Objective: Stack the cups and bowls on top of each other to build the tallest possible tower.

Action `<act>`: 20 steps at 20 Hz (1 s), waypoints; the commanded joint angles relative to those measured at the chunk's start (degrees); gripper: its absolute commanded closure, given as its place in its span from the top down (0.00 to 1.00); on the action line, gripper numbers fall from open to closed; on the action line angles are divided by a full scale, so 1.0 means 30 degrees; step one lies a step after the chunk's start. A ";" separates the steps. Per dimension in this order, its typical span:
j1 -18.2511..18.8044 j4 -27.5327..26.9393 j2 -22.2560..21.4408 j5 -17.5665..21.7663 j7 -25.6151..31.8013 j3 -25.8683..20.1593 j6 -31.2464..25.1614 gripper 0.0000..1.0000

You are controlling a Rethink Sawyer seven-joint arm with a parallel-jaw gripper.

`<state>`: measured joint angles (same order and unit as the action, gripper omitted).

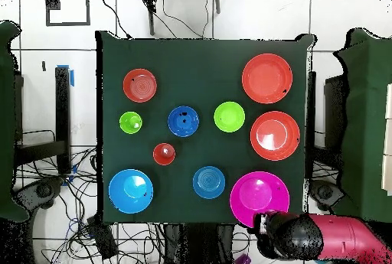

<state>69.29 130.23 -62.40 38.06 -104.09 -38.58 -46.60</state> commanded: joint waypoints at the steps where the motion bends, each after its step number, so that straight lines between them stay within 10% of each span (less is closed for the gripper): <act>1: -0.0822 -0.0887 0.2542 0.1421 0.1427 0.0980 -0.1875 1.00; 20: -0.1528 -0.6167 0.8615 0.4301 0.3286 0.2124 -0.1333 1.00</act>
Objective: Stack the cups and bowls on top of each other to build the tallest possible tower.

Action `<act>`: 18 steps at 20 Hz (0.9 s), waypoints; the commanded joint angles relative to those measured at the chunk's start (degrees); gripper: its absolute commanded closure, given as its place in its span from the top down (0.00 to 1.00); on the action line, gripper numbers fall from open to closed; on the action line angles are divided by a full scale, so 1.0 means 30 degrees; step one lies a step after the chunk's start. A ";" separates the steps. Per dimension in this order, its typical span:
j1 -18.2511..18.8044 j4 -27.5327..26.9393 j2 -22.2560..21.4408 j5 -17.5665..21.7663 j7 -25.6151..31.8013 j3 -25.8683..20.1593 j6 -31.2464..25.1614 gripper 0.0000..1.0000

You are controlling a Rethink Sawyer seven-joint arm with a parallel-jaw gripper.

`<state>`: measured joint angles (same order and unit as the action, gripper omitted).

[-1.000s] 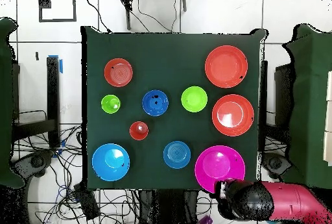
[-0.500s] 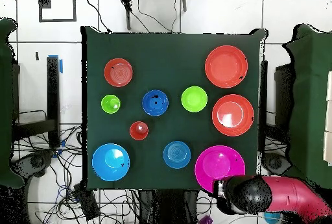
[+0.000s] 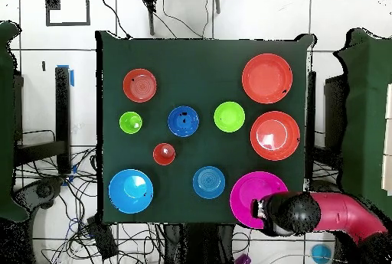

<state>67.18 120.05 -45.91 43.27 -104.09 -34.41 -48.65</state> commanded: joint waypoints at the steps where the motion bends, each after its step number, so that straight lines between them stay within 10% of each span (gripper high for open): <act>1: -0.0850 -0.3023 0.3392 0.2580 0.3447 0.0685 -0.0708 1.00; 18: -0.1189 -0.3872 0.4685 0.2757 0.4314 0.0525 -0.1146 1.00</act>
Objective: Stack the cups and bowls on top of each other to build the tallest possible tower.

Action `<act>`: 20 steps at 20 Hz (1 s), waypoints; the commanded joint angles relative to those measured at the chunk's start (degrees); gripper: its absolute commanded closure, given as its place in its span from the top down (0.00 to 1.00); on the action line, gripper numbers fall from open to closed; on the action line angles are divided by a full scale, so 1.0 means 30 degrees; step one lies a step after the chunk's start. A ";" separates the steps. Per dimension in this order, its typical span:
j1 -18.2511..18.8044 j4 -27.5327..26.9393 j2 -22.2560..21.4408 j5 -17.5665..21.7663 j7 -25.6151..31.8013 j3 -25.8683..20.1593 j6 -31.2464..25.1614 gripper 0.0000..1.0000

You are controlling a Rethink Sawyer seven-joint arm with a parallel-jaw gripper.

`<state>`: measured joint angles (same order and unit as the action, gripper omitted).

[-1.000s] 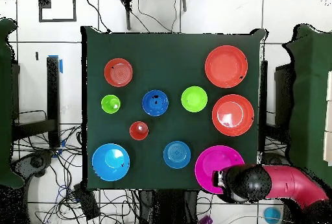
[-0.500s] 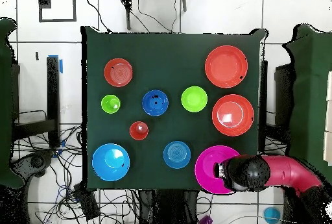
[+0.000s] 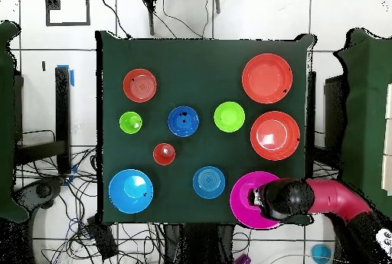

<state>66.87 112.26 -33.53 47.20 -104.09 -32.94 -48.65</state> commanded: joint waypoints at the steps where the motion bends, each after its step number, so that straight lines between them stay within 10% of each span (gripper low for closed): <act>1: -0.1104 -0.1078 0.0320 0.1285 0.4190 -0.0017 -0.1180 1.00; 7: -0.1166 0.1828 -0.2540 -0.0908 0.3594 -0.1412 -0.1349 1.00; 20: -0.1617 0.3004 -0.1945 -0.1460 0.1910 -0.1854 0.0805 1.00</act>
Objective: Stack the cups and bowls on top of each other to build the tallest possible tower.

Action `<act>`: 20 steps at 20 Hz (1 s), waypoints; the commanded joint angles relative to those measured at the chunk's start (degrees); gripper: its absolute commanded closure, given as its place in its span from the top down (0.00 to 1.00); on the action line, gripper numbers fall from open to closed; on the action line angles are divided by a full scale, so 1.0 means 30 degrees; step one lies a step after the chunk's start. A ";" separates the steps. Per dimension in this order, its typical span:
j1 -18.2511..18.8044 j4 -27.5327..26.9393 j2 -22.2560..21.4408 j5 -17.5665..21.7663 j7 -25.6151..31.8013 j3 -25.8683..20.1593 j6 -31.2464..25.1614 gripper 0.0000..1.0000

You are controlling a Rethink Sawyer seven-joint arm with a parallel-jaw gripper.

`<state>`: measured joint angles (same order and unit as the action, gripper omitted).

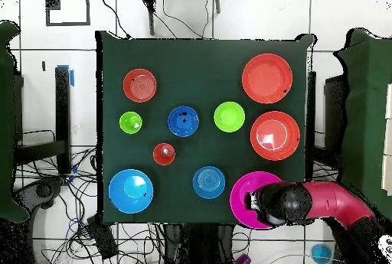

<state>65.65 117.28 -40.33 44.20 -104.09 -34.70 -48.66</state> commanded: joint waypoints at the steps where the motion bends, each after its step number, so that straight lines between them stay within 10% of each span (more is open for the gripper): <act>1: -0.1416 0.1390 0.0371 -0.0370 0.1474 -0.1129 0.1056 1.00; 20: -0.3325 0.3179 -0.0226 -0.0162 -0.1649 0.0653 0.4141 1.00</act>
<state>58.87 124.12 -42.26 43.53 -104.09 -34.93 -41.58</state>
